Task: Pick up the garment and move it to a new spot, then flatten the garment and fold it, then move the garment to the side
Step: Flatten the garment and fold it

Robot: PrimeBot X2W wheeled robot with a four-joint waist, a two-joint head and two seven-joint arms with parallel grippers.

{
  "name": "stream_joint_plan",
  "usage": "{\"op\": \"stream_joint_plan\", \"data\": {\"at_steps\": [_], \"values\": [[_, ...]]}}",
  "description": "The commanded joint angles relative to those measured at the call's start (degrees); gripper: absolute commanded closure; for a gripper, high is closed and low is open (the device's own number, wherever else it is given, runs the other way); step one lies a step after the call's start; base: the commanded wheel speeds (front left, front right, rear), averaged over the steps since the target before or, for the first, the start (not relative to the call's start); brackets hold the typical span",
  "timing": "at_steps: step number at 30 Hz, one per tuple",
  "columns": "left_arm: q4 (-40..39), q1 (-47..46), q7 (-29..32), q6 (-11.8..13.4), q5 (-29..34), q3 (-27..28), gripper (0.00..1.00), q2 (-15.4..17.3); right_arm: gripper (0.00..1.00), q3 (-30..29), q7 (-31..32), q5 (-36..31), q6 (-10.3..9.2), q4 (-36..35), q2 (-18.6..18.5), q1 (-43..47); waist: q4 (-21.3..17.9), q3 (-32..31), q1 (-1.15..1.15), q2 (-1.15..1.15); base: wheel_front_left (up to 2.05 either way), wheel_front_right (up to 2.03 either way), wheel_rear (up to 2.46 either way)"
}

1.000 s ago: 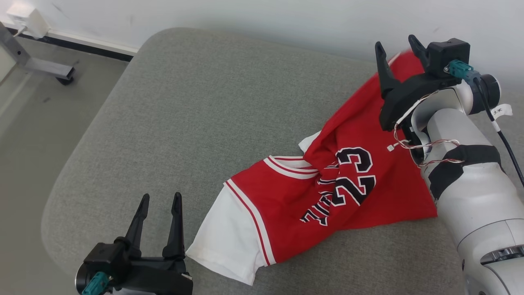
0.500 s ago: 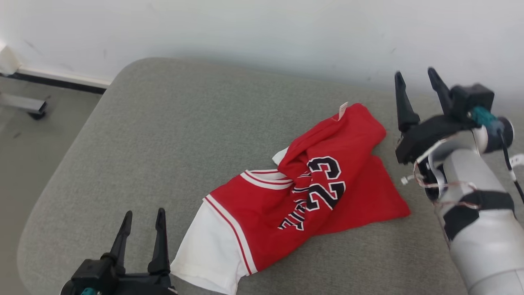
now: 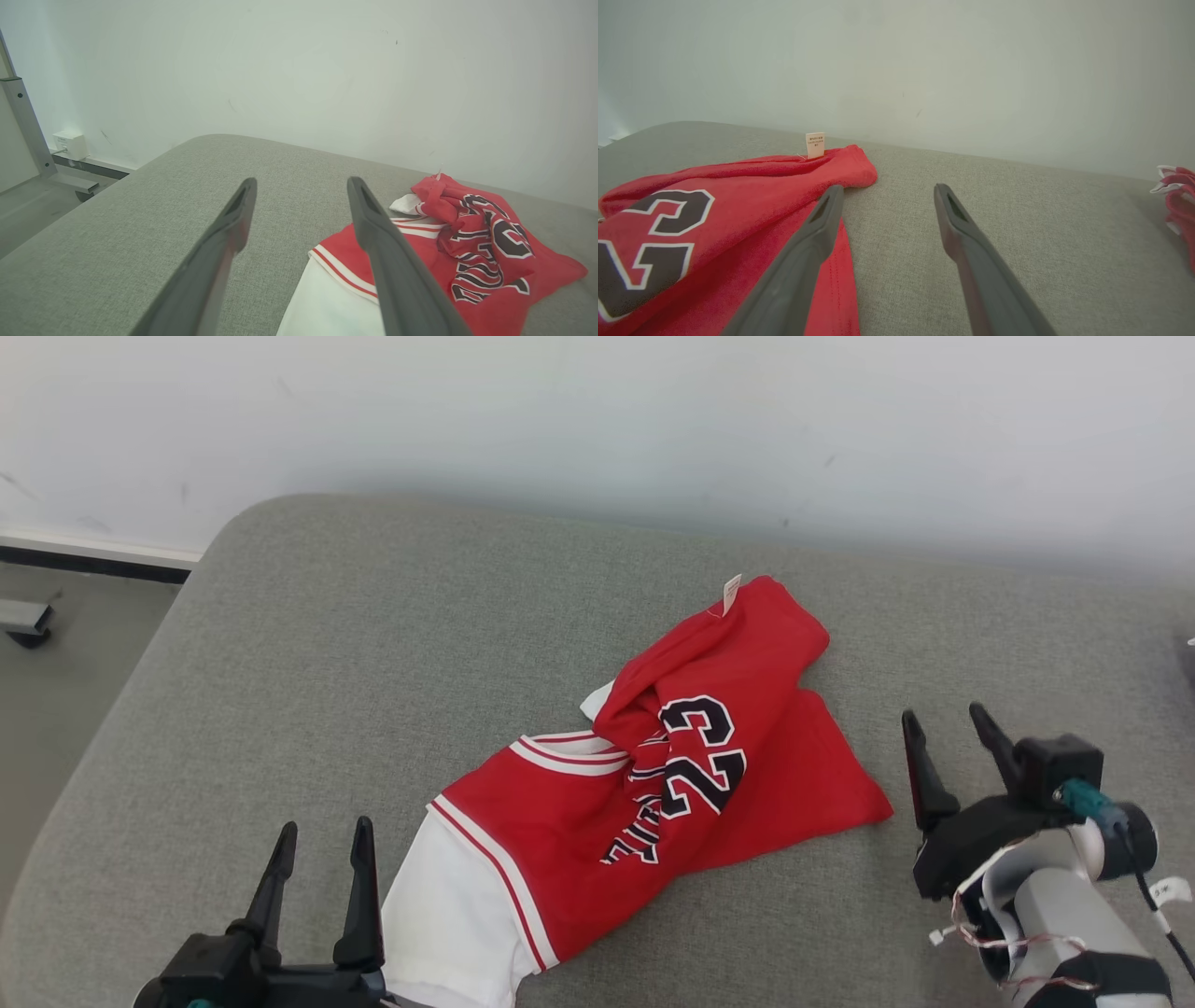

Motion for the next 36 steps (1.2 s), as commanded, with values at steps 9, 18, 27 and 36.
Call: {"op": "stream_joint_plan", "data": {"at_steps": [9,18,27,36], "values": [[-0.3,-1.8,-0.2,-0.3,-0.3,-1.1,0.0,-0.1,0.0,2.8,1.0,1.8,-0.13,4.4,2.2,1.6,1.6,2.7,0.01,0.0,0.0,0.0,0.0],[0.2,-2.9,-0.2,-0.5,-0.7,-1.6,0.0,-0.1,1.0,3.2,1.6,2.0,-0.12,10.7,3.5,0.5,2.6,3.6,0.01,0.0,0.0,0.0,0.0],[0.7,-0.7,-0.2,-0.4,-0.2,-0.8,0.0,-0.1,1.0,3.9,-0.1,3.8,-0.13,8.0,3.4,2.3,0.5,1.2,0.01,0.0,0.0,0.0,0.0],[0.7,1.8,-0.2,0.1,-0.6,-0.3,0.0,-0.1,1.0,1.8,0.0,7.1,-0.13,-5.4,1.2,11.9,-3.4,-2.2,0.01,0.0,0.0,0.0,0.0]]}}
